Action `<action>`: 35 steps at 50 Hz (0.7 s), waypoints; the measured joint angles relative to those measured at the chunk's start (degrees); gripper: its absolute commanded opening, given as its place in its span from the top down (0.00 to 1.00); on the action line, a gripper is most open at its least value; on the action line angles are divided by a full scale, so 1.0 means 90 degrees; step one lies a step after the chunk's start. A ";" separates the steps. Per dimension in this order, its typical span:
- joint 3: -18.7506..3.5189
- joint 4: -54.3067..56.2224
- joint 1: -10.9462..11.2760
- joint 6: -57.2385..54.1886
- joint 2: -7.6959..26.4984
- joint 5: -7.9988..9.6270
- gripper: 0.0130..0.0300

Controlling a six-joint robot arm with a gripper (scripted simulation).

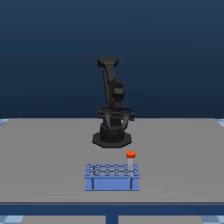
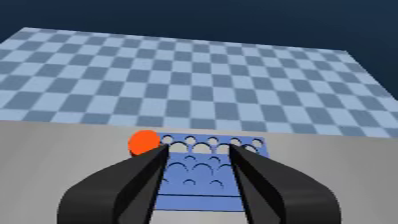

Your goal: Pick up the centrifuge tube on the rack

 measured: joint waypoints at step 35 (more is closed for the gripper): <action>-0.0957 0.1054 0.0742 -0.0243 0.1674 -0.0427 0.00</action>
